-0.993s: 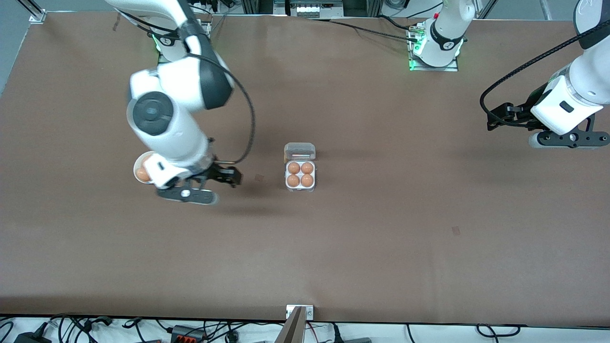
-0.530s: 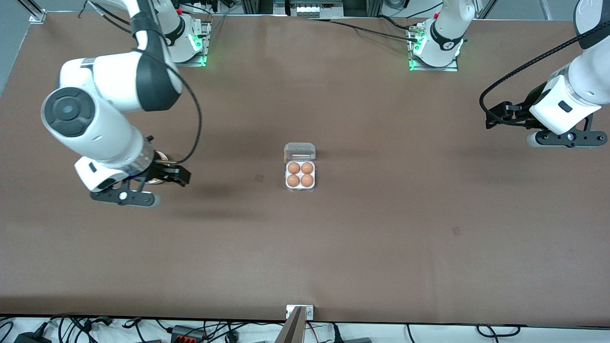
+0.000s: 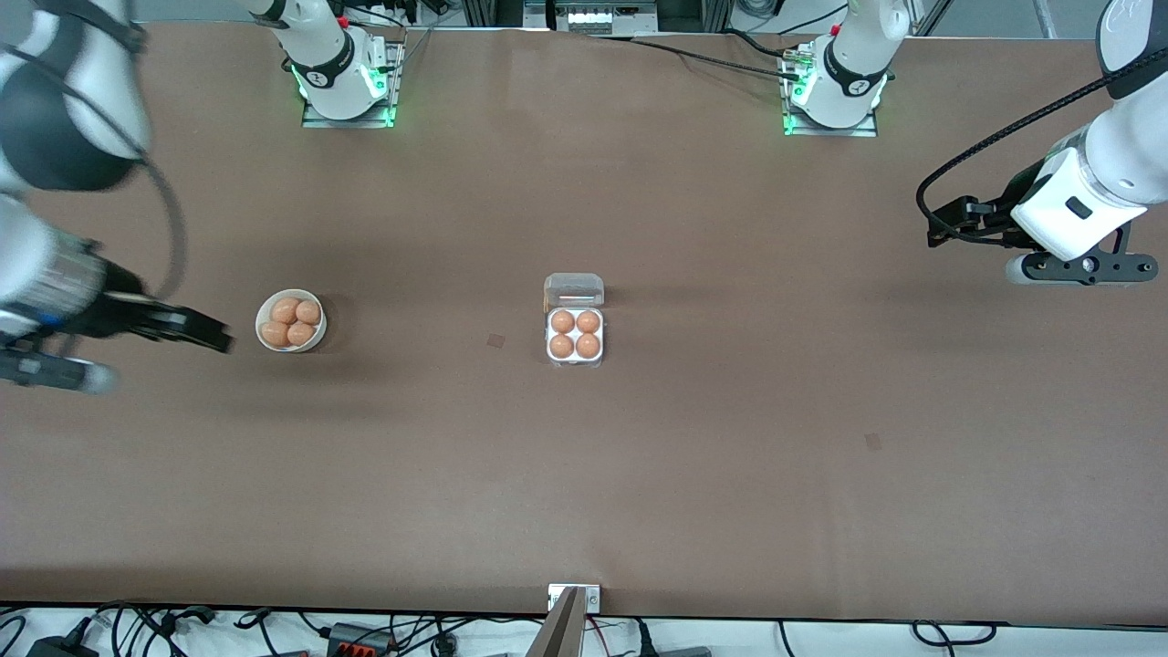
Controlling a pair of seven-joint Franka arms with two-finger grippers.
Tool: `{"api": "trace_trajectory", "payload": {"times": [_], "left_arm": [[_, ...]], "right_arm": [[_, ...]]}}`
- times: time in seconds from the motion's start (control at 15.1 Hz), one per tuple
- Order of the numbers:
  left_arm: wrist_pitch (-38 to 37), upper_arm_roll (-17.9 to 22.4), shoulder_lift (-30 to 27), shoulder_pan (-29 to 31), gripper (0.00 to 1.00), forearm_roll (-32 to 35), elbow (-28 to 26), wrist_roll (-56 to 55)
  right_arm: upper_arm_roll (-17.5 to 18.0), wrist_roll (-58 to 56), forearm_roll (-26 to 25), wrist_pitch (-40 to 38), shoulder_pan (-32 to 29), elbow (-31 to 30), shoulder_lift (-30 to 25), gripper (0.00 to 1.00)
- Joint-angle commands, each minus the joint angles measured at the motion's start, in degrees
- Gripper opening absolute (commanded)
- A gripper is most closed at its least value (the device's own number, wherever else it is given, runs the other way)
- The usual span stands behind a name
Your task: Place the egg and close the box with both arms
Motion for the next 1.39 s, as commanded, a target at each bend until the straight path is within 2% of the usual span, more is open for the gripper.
{"api": "trace_trajectory", "payload": {"times": [0.0, 0.2, 0.4, 0.53, 0.66, 0.93, 0.99, 1.19, 1.26, 1.32], "left_arm": [[-0.5, -0.1, -0.3, 0.5, 1.00, -1.0, -0.2, 0.7], [-0.5, -0.1, -0.4, 0.5, 1.00, -1.0, -0.2, 0.7], [0.0, -0.1, -0.3, 0.4, 1.00, -1.0, -0.2, 0.8], [0.2, -0.1, 2.2, -0.2, 1.00, -0.6, 1.3, 0.8], [-0.6, -0.3, 5.7, -1.3, 1.00, -0.9, 5.4, 0.1], [-0.1, -0.5, 8.9, -3.2, 1.00, -1.4, 6.2, -0.2], [0.0, -0.6, 9.3, -3.9, 1.00, -2.4, 6.3, -0.2], [1.1, -0.6, 12.4, -6.1, 1.00, -6.5, 8.4, -0.3], [1.8, -0.6, 13.8, -6.1, 1.00, -9.2, 8.6, -0.2], [3.1, -0.4, 15.4, -5.0, 1.00, -16.2, 8.6, 0.4]], "right_arm": [[3.4, -7.4, -0.8, -1.3, -6.3, -0.4, -1.8, 1.00], [4.6, -7.4, -2.7, -4.1, -7.9, -0.3, -3.5, 1.00], [10.3, -7.3, -5.1, -4.1, -11.9, -0.4, -4.2, 1.00], [11.0, -7.3, -7.6, -4.5, -11.6, -1.2, -4.7, 1.00], [11.0, -6.9, -8.0, -5.0, -11.7, -6.0, -7.9, 1.00], [11.0, -6.9, -8.2, 2.5, -11.8, -23.2, -19.5, 1.00], [11.0, -7.3, -8.2, 2.8, -11.9, -25.2, -20.9, 1.00], [11.0, -7.4, -8.1, 2.3, -11.9, -24.1, -20.7, 1.00], [11.0, -7.5, -8.1, 2.4, -11.8, -23.8, -20.6, 1.00], [11.0, -7.6, -8.1, 2.3, -11.8, -23.4, -20.4, 1.00]]}}
